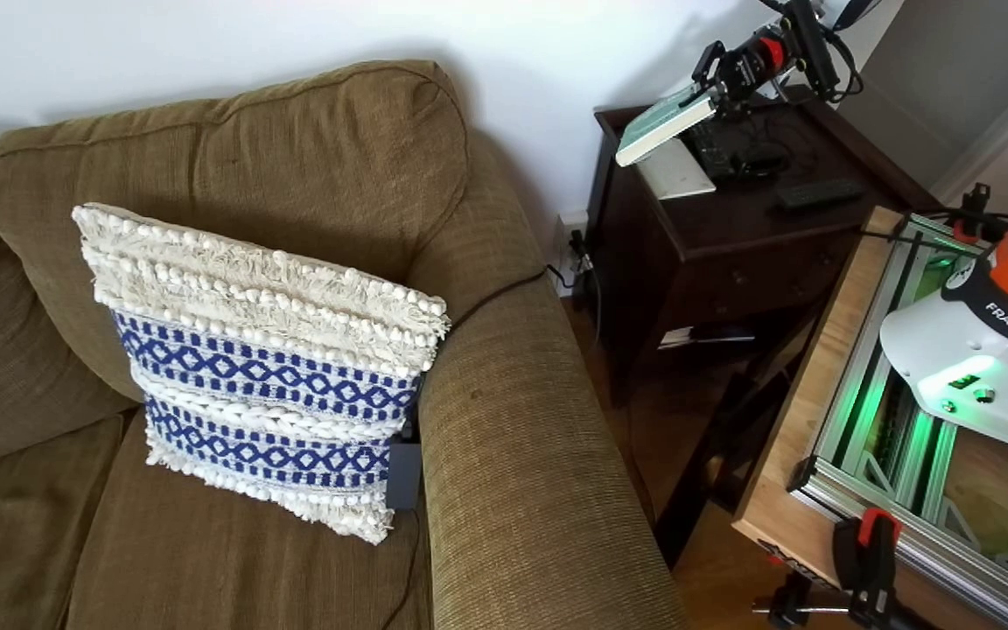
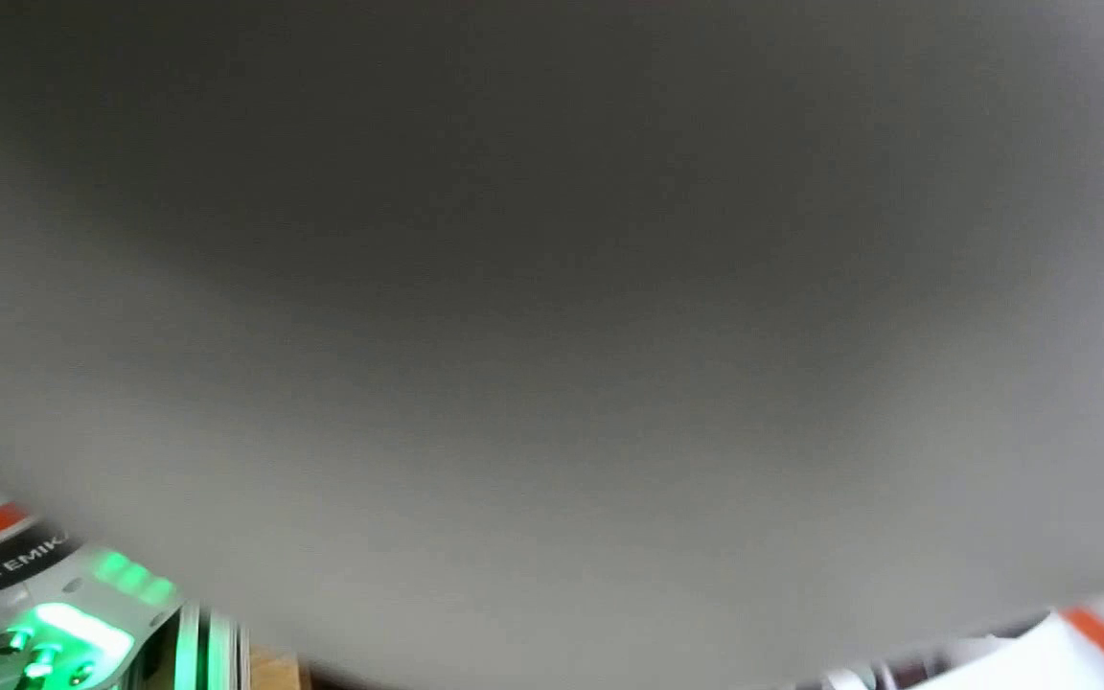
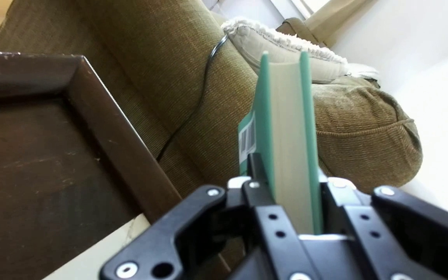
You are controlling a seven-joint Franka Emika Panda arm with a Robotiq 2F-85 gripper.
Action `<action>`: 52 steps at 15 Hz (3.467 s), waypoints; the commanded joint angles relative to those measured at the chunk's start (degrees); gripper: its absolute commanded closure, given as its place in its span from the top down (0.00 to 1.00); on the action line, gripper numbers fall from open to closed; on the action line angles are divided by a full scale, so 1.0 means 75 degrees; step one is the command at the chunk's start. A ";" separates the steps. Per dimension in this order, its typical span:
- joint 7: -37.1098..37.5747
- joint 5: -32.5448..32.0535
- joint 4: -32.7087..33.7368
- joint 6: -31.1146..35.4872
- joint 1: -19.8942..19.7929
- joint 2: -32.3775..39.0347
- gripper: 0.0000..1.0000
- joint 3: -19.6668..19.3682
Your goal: Put the blue book on the pillow
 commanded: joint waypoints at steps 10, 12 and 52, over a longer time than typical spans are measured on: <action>-0.0443 -0.0676 -0.0837 -0.0604 0.0616 -0.0942 0.07 -0.0437; -0.0604 -0.0793 -0.1088 -0.0554 0.0735 -0.1201 0.07 -0.0463; -0.3049 -0.2206 -0.4393 -0.0722 0.3365 -0.6090 0.07 -0.0285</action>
